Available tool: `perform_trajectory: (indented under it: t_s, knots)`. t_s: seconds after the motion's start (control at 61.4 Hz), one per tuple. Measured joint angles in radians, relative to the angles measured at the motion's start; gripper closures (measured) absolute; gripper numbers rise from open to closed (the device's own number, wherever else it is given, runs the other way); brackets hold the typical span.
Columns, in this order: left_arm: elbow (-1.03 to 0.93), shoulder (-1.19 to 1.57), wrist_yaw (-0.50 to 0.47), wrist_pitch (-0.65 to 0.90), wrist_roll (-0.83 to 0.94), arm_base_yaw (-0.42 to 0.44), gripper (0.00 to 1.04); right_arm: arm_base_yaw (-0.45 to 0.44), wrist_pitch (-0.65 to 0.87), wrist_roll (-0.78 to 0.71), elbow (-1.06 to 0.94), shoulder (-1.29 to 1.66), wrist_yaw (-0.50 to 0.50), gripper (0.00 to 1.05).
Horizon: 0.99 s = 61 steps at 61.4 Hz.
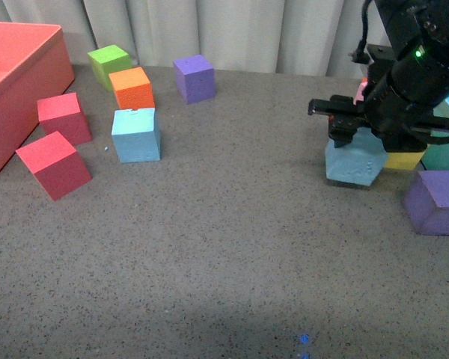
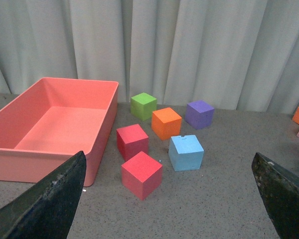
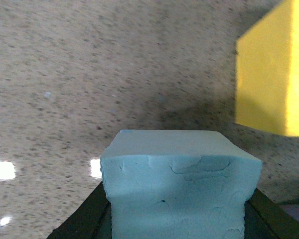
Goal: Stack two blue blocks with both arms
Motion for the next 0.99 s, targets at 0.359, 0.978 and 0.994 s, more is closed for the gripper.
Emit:
perform_trajectory:
  t_s: [0.359, 0.978, 0.994]
  knots:
    - [0.0, 0.0, 0.0, 0.0, 0.0, 0.0, 0.07, 0.126, -0.094, 0.007, 0.233, 0.123, -0.016, 0.58]
    - [0.0, 0.0, 0.0, 0.0, 0.0, 0.0, 0.07, 0.19, -0.196, -0.004, 0.428, 0.269, -0.008, 0.42]
    - [0.0, 0.0, 0.0, 0.0, 0.0, 0.0, 0.07, 0.19, -0.196, -0.004, 0.428, 0.269, -0.008, 0.39]
